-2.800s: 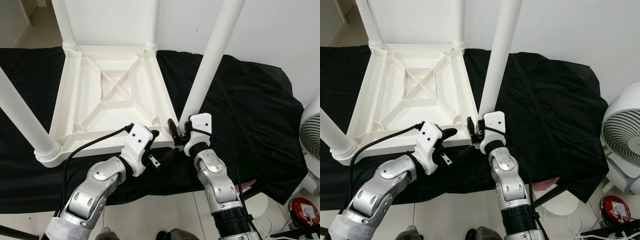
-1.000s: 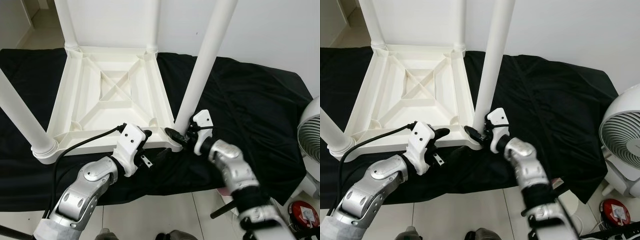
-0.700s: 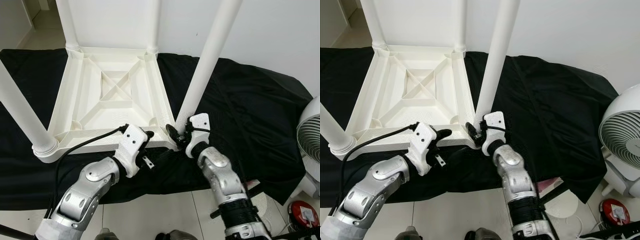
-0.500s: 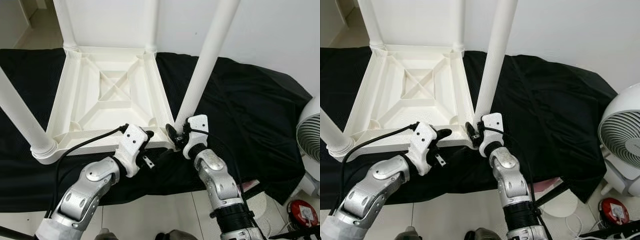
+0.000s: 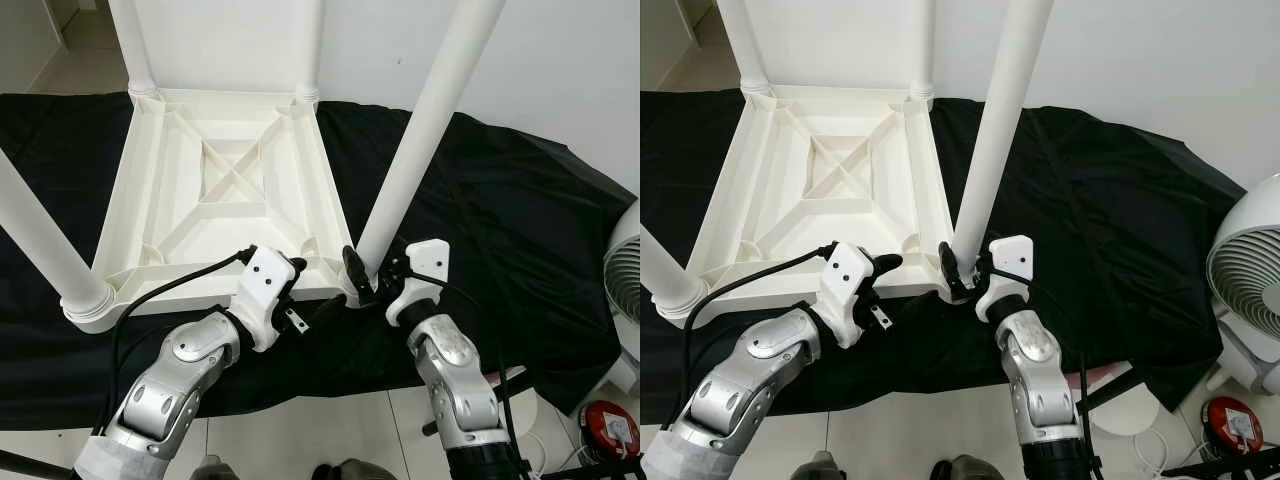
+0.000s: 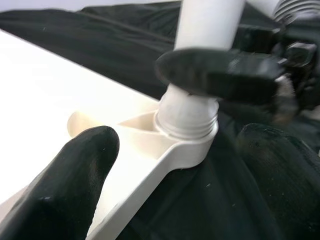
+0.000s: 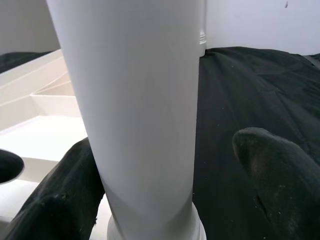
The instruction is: Building children table
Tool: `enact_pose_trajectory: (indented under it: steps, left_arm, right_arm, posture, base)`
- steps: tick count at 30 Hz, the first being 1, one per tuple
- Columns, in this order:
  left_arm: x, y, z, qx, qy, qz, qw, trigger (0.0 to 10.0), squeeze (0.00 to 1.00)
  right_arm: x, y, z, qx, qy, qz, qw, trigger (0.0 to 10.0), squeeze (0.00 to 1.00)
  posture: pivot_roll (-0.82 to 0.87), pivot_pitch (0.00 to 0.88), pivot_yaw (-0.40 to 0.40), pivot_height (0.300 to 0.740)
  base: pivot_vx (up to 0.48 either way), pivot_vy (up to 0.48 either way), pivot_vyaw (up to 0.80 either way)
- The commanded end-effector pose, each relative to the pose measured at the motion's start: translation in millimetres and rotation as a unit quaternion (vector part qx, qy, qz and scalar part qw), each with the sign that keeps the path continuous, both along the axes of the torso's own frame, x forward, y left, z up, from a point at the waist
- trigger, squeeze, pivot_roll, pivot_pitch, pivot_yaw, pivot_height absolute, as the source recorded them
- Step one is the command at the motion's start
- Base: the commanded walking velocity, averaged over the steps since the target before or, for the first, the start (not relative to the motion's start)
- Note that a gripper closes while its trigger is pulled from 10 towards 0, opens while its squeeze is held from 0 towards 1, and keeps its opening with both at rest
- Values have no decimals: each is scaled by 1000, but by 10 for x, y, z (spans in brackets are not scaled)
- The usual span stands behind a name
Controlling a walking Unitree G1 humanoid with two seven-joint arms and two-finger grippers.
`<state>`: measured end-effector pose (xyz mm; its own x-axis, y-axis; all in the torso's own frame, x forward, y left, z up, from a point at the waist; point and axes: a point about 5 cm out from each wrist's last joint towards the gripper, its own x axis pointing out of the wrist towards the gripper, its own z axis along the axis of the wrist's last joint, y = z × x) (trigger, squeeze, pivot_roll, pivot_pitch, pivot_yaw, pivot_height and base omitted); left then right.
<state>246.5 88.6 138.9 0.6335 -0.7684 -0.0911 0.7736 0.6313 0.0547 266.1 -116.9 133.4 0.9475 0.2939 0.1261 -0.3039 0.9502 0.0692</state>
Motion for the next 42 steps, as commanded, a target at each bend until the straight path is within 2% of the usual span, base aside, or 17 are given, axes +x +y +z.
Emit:
enact_pose_trajectory:
  steps: [1,3,6,14,16,19,21,23,25,35,38,42]
  left_arm:
    - [42,34,-25,14,-5,30,999,10000,0]
    - [53,42,-37,17,-3,34,999,10000,0]
    - [129,105,-85,49,-10,64,997,10000,0]
    - [253,221,-162,89,-10,113,990,10000,0]
    - [316,280,-218,127,-13,133,983,10000,0]
    - [377,345,-258,150,-5,152,977,10000,0]
    - [450,448,-292,161,12,181,970,10000,0]
    - [450,448,-292,161,12,181,970,10000,0]
    - [503,558,-311,169,23,201,964,10000,0]
    - [550,792,-359,200,37,183,962,10000,0]
    - [586,889,-386,220,39,191,956,10000,0]
    - [602,932,-386,224,42,200,953,10000,0]
  right_arm:
    - [-30,-44,54,13,-15,-10,1000,10000,0]
    - [-47,-48,78,21,-21,-10,1000,10000,0]
    - [-83,-91,147,32,-36,-11,999,10000,0]
    - [-77,-131,175,28,-42,-22,999,10000,0]
    - [-78,-127,182,30,-43,-22,998,10000,0]
    - [-69,-129,194,32,-45,-25,998,10000,0]
    - [-55,-136,203,34,-46,-28,998,10000,0]
    - [-55,-136,203,34,-46,-28,998,10000,0]
    - [-55,-138,199,35,-45,-30,998,10000,0]
    - [-50,-142,170,33,-42,-30,998,10000,0]
    - [-44,-136,178,29,-44,-24,998,10000,0]
    - [-45,-144,191,25,-48,-23,998,10000,0]
  posture:
    - [74,23,-80,740]
    - [74,23,-80,740]
    - [69,30,-75,740]
    - [61,30,-58,740]
    - [61,22,-55,740]
    - [56,26,-48,740]
    - [52,34,-40,740]
    - [52,34,-40,740]
    - [51,34,-36,740]
    - [57,31,-33,740]
    - [58,32,-32,740]
    - [58,32,-32,740]
  base:
    - [0,0,0]
    - [0,0,0]
    - [0,0,0]
    - [0,0,0]
    - [0,0,0]
    - [0,0,0]
    - [0,0,0]
    - [0,0,0]
    - [0,0,0]
    - [0,0,0]
    - [0,0,0]
    - [0,0,0]
